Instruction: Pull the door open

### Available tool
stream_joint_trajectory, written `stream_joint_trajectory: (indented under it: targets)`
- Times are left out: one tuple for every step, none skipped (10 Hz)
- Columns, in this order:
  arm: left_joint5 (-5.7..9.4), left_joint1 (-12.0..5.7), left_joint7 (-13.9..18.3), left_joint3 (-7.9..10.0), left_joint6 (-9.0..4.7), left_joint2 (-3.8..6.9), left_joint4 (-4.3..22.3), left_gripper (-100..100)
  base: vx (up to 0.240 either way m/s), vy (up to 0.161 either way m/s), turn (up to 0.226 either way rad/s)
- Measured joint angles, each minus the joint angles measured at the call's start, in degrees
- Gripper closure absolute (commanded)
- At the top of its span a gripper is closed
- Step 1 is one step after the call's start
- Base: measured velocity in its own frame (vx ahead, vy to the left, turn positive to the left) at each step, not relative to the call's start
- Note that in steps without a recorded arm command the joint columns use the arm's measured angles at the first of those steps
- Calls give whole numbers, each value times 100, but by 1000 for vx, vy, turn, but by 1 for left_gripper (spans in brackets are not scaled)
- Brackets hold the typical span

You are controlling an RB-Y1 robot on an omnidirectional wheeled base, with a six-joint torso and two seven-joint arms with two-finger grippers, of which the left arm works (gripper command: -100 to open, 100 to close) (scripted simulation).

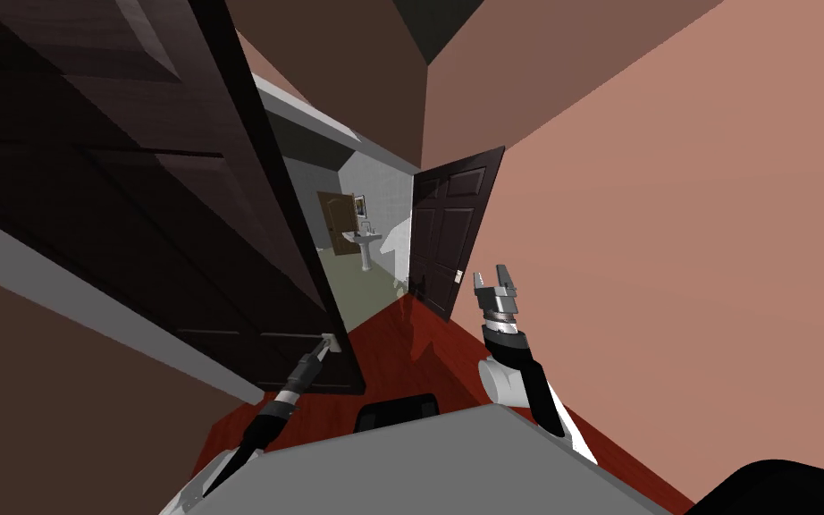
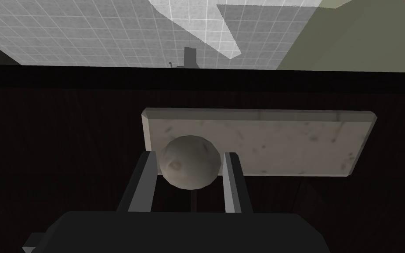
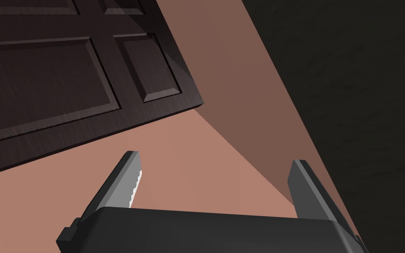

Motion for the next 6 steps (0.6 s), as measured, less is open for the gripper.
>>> stream_joint_trajectory:
  targets:
    - [22,-49,-5,-115,12,8,-8,100,-173,81,3]
    - [40,-24,-15,-211,41,12,-96,100,-122,67,20]
    - [49,-6,-7,-305,111,28,-188,100,-140,81,25]
    - [74,-114,-13,-423,86,32,-85,100,-134,100,0]
    - [92,-248,-19,-530,8,32,82,100,-105,95,-4]
    - [107,-333,-39,-615,-68,17,200,100,-64,51,-1]
